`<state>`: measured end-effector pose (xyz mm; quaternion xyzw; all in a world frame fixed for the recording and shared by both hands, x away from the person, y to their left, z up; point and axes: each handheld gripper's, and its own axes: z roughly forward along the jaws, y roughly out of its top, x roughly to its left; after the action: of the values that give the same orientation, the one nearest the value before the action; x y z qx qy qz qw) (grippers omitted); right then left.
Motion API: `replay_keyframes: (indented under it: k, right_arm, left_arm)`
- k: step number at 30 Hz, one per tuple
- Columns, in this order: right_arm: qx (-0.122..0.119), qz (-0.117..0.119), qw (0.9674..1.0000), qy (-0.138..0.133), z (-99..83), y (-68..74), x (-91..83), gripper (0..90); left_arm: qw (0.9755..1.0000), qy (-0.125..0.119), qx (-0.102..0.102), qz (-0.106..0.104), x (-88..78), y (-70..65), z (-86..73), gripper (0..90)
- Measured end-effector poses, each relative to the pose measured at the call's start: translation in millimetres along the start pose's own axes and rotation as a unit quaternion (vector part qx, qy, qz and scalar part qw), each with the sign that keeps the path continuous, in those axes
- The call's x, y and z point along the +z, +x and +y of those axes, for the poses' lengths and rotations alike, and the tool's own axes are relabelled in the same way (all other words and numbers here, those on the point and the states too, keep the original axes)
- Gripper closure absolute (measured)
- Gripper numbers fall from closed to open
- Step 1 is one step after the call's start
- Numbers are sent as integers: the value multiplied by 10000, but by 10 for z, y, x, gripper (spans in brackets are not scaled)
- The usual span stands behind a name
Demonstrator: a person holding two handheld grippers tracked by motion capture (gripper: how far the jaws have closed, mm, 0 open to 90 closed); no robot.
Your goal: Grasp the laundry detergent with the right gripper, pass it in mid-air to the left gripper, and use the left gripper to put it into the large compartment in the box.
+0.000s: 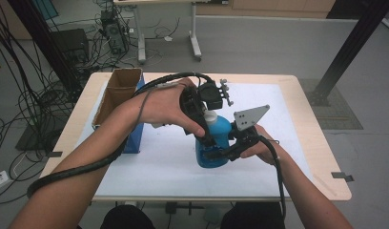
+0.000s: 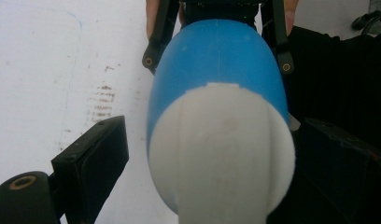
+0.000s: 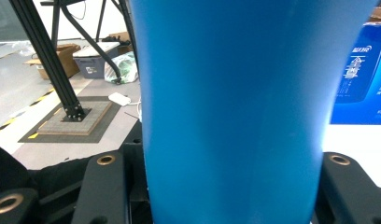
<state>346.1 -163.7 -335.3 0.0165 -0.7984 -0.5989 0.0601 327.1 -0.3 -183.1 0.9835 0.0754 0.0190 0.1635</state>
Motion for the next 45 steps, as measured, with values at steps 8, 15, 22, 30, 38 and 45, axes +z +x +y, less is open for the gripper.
replay_keyframes:
  k: [8,15,22,30,38,45]
  right_arm:
    - [-27,-1,10000,2,7,9,-9,439]
    - [-35,-38,10000,-20,2,2,-34,439]
    - [-46,-53,10000,2,0,-8,-47,438]
    - [-53,-53,10000,7,0,-9,-44,438]
    - [-54,-71,10000,15,-2,-12,-44,438]
    - [-65,-79,9999,28,-3,-14,-48,438]
  left_arm:
    - [10000,-21,38,7,25,-9,25,104]
    - [10000,-28,-6,15,11,-3,22,107]
    - [10000,-45,-13,38,-1,8,25,106]
    - [10000,-34,-13,44,-7,14,21,106]
    - [10000,-59,-23,42,-19,18,25,106]
    - [10000,-57,-5,24,-12,17,33,106]
